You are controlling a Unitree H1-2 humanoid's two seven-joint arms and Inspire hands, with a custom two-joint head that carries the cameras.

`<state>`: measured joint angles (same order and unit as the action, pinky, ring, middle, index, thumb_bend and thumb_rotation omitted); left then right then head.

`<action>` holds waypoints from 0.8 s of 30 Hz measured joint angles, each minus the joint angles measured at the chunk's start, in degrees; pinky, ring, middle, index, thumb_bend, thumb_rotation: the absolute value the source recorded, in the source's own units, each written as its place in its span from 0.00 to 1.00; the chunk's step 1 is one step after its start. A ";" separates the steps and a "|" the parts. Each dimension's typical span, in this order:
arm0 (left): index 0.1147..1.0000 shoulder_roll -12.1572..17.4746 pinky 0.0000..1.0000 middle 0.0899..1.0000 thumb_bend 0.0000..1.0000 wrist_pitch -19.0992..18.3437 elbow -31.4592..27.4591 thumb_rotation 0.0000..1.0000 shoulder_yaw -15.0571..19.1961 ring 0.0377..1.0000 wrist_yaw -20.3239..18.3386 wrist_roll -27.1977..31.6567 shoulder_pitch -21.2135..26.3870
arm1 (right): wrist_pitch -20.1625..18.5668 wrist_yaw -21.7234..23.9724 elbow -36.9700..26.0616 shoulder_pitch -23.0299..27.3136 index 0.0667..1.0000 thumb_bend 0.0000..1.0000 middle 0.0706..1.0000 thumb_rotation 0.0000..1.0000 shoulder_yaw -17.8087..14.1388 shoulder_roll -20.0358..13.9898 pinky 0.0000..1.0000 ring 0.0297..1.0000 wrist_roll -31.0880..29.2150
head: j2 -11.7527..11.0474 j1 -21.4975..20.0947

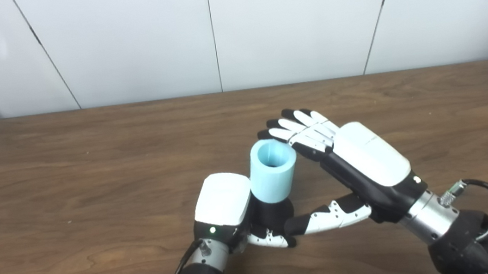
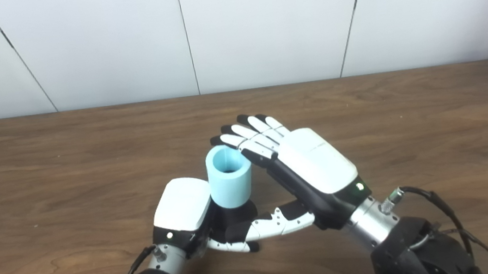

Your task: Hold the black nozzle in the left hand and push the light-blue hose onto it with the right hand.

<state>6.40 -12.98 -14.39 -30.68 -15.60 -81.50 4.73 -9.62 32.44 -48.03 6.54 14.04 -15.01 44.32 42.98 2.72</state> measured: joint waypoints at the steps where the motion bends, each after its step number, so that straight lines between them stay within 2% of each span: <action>1: 0.38 0.00 0.54 0.50 0.52 0.00 0.00 0.00 -0.02 0.57 0.00 -0.03 0.00 | 0.01 0.37 -0.38 0.33 0.83 0.64 0.90 1.00 -0.01 0.09 1.00 0.97 0.01 | 0.00 0.00; 5: 0.38 0.00 0.55 0.50 0.52 0.00 0.00 0.00 -0.21 0.60 0.00 -0.52 -0.03 | 0.10 1.89 -0.46 0.68 0.81 0.64 0.89 0.99 0.07 0.50 0.99 0.94 0.06 | 0.09 0.00; 10: 0.39 0.01 0.55 0.49 0.52 0.00 -0.02 0.00 -0.24 0.59 -0.02 -0.71 -0.05 | 0.61 4.01 -0.43 0.67 0.83 0.63 0.91 1.00 0.52 0.55 0.97 0.95 0.69 | 0.18 0.00; 24: 0.38 -0.07 0.54 0.50 0.52 0.00 -0.12 0.00 -0.35 0.58 0.02 -1.09 -0.24 | 3.68 4.31 3.43 0.76 0.85 0.62 0.93 1.00 1.23 1.45 0.98 0.98 2.94 | 0.44 0.09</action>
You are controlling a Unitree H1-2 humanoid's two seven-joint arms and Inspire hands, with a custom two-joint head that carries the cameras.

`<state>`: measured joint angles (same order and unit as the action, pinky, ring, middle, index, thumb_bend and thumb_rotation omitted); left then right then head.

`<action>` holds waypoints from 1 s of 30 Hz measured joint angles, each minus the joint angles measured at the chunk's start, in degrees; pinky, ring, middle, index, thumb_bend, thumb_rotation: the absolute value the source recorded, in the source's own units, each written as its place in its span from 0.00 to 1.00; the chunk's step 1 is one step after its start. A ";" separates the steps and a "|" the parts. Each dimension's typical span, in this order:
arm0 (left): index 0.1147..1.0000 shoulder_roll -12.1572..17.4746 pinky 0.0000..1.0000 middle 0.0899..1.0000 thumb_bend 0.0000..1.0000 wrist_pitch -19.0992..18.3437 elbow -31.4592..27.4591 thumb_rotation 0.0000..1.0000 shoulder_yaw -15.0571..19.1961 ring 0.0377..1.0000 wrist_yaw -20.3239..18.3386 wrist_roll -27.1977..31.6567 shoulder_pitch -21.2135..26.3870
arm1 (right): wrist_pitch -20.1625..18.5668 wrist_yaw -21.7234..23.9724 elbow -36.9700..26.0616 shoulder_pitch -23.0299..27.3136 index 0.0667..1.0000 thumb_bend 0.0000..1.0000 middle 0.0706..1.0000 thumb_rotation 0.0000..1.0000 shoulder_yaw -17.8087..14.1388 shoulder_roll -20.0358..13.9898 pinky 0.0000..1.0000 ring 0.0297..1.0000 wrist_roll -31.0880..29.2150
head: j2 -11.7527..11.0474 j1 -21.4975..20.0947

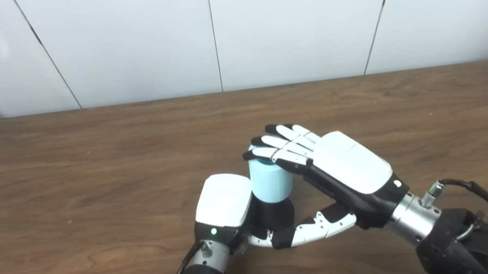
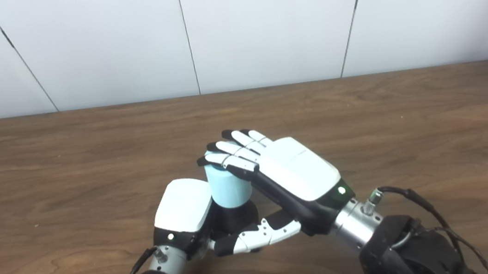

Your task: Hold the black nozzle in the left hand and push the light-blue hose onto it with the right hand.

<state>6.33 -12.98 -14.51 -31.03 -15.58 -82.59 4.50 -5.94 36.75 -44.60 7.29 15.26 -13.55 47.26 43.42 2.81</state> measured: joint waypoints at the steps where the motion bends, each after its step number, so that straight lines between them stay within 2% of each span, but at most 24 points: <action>1: 0.38 -0.03 0.54 0.50 0.52 0.00 0.00 0.00 0.02 0.58 0.01 0.08 -0.01 | 0.15 -0.26 0.36 0.00 0.85 0.61 0.93 1.00 -0.04 0.04 0.98 0.98 0.04 | 0.00 0.00; 7: 0.39 -0.03 0.53 0.50 0.52 0.00 -0.04 0.00 0.03 0.56 -0.01 0.19 -0.04 | 1.53 -0.96 1.19 -0.44 0.85 0.61 0.92 0.98 -0.22 0.01 0.97 0.97 -0.20 | 0.17 -0.17; 13: 0.39 -0.14 0.53 0.50 0.52 0.00 -0.06 0.00 0.11 0.55 -0.06 0.26 -0.09 | 2.15 -2.47 1.42 -1.95 0.84 0.59 0.90 0.86 -0.51 0.00 0.94 0.93 -0.67 | 0.35 0.00; 15: 0.40 -0.20 0.52 0.48 0.52 0.00 -0.06 0.00 0.21 0.55 -0.05 0.29 -0.15 | 2.16 -2.58 1.25 -2.21 0.84 0.59 0.89 0.85 -0.49 -0.04 0.93 0.92 -0.54 | 0.35 0.00; 18: 0.42 -0.20 0.51 0.45 0.52 0.00 -0.06 0.00 0.19 0.55 -0.05 0.20 -0.20 | 2.17 -2.68 0.85 -2.59 0.84 0.58 0.89 0.85 -0.44 -0.08 0.92 0.91 -0.18 | 0.53 0.09; 25: 0.41 -0.18 0.47 0.46 0.52 0.14 -0.06 0.00 0.76 0.51 -0.01 1.19 -0.26 | 2.08 -2.68 -0.62 -4.59 0.85 0.57 0.89 0.86 -0.70 -0.82 0.93 0.92 -0.12 | 0.79 -0.18; 30: 0.43 -0.17 0.40 0.37 0.53 0.32 -0.14 0.00 1.34 0.46 -0.02 2.41 -0.23 | 2.13 -2.90 -1.28 -5.49 0.86 0.56 0.89 0.88 -0.70 -1.40 0.93 0.91 0.07 | 0.88 -0.09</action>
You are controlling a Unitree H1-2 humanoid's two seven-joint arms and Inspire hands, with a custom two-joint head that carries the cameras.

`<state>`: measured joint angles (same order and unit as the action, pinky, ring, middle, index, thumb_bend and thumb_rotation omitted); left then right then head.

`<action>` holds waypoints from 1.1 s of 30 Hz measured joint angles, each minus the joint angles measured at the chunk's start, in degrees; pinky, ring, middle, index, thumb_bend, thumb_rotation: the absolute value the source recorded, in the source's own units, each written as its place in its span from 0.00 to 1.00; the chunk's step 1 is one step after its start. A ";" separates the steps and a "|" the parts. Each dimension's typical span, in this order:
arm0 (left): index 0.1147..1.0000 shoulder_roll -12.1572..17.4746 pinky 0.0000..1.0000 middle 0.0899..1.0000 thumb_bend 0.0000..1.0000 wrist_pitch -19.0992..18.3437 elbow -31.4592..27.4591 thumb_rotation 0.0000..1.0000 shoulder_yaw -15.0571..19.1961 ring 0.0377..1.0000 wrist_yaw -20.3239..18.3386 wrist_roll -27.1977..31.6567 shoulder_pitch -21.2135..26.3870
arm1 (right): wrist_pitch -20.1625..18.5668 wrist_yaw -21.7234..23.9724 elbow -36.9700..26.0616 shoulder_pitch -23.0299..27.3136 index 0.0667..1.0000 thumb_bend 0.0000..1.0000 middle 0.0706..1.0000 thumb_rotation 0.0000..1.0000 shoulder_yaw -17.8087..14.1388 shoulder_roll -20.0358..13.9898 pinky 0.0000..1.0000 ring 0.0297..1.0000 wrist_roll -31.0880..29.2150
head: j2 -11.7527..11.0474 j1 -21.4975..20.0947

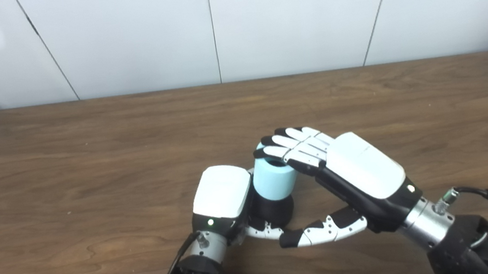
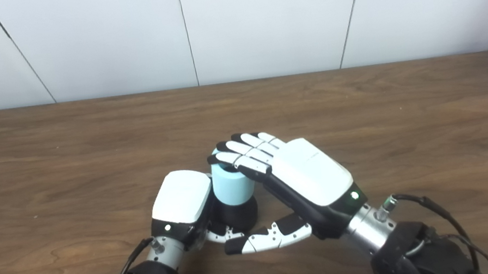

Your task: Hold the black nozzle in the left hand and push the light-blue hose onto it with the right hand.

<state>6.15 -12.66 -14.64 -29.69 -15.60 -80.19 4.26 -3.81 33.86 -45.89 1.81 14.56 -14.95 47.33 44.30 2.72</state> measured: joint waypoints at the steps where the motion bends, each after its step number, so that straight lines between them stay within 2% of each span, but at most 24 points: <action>1: 0.42 0.00 0.41 0.37 0.53 0.01 0.00 0.00 0.16 0.46 0.00 0.20 0.02 | 0.01 -0.17 0.00 -0.12 0.86 0.56 0.89 0.88 0.00 0.00 0.93 0.91 0.09 | 0.00 0.00; 8: 0.42 -0.08 0.42 0.40 0.53 0.09 -0.14 0.00 1.55 0.48 -0.02 2.93 -0.06 | 0.07 -0.99 0.07 -0.72 0.86 0.56 0.90 0.87 0.01 0.00 0.93 0.92 0.42 | 0.09 0.00; 12: 0.42 -0.12 0.41 0.38 0.53 0.07 -0.19 0.00 1.83 0.47 -0.11 3.75 -0.06 | 0.06 -1.60 0.23 -1.09 0.86 0.56 0.90 0.88 0.00 -0.02 0.94 0.92 0.37 | 0.09 0.00; 23: 0.42 -0.10 0.42 0.38 0.53 0.06 -0.32 0.00 1.77 0.47 -0.22 3.80 -0.02 | 0.29 -2.96 1.05 -1.38 0.87 0.56 0.90 0.91 0.44 -0.18 0.95 0.93 0.53 | 0.09 0.09; 33: 0.42 -0.06 0.40 0.38 0.53 0.08 -0.32 0.00 1.31 0.46 -0.26 2.76 0.02 | 1.38 -3.93 2.09 -2.15 0.89 0.58 0.92 0.92 2.57 -0.32 0.98 0.97 1.28 | 0.26 0.26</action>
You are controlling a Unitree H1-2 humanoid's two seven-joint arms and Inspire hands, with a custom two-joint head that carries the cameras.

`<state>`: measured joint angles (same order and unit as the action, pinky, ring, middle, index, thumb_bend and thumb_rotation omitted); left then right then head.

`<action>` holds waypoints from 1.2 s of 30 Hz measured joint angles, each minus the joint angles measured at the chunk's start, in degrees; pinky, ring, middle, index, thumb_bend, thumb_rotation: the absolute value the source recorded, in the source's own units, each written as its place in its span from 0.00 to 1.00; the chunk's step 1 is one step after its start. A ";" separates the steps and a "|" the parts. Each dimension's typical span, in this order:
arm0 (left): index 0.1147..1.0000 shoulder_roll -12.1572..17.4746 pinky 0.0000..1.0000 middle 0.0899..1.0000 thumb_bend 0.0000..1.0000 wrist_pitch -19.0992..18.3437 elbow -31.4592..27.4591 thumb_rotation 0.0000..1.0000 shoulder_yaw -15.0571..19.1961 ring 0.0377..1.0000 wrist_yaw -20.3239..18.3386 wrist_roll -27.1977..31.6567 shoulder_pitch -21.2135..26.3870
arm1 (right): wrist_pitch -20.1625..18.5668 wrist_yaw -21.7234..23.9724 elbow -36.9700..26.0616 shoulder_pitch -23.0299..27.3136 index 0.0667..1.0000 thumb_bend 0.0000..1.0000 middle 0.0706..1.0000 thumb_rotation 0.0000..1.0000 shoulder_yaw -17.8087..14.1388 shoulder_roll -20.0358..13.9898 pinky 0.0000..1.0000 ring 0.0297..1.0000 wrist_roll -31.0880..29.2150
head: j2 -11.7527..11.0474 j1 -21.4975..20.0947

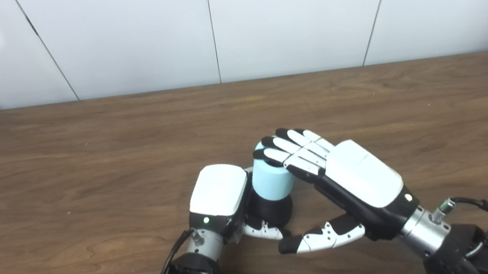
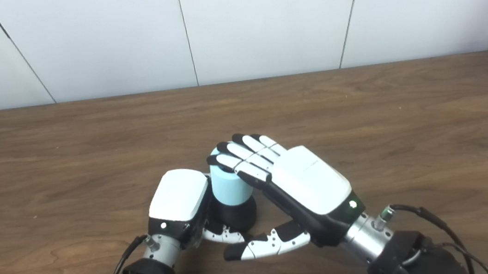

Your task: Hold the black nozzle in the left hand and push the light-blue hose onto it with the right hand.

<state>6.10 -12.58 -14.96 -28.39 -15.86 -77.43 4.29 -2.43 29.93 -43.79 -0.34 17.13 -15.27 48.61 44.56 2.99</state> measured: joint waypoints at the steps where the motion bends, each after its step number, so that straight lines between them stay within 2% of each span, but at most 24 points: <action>1: 0.42 0.00 0.40 0.38 0.53 0.00 0.00 0.00 -0.02 0.46 0.00 -0.05 -0.01 | 0.17 -0.23 0.26 -0.01 0.89 0.58 0.92 0.92 0.43 0.00 0.98 0.97 0.13 | 0.00 0.09; 5: 0.42 -0.05 0.42 0.42 0.53 -0.04 0.01 0.00 -0.03 0.48 0.00 -0.12 -0.02 | 0.70 -1.77 1.35 -0.03 0.88 0.58 0.91 0.92 1.27 0.03 0.96 0.95 0.57 | 0.00 0.18; 15: 0.42 -0.25 0.43 0.37 0.53 -0.19 -0.01 0.00 -0.04 0.48 -0.12 -0.33 -0.08 | 1.15 -4.38 3.44 -0.64 0.88 0.58 0.91 0.92 3.19 -0.10 0.96 0.95 1.58 | 0.18 0.09; 18: 0.42 -0.25 0.40 0.35 0.52 -0.16 -0.03 0.00 -0.04 0.44 -0.14 -0.33 -0.08 | 1.19 -5.15 3.62 -0.82 0.88 0.58 0.90 0.91 3.42 -0.30 0.96 0.94 1.57 | 0.18 0.09; 22: 0.43 -0.24 0.38 0.34 0.52 -0.14 -0.02 0.00 -0.05 0.43 -0.14 -0.33 -0.08 | 1.22 -5.54 3.74 -0.90 0.88 0.57 0.90 0.91 3.45 -0.40 0.96 0.94 1.57 | 0.26 0.00; 30: 0.42 -0.37 0.41 0.36 0.52 -0.16 -0.03 0.00 -0.17 0.46 -0.27 -0.42 -0.08 | 1.12 -5.83 3.58 -0.96 0.90 0.57 0.92 0.93 3.19 -0.98 0.96 0.96 0.69 | 0.18 -0.09; 36: 0.42 -0.38 0.43 0.39 0.53 -0.16 -0.02 0.00 -0.27 0.47 -0.26 -0.52 -0.09 | 0.87 -5.26 2.94 -1.70 0.95 0.53 0.99 0.87 1.26 -0.90 0.96 1.00 -2.24 | 0.09 -0.26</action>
<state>5.72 -12.74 -14.99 -28.66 -16.12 -77.95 4.20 -1.56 24.66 -40.85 -2.04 18.39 -16.17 46.37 44.65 2.72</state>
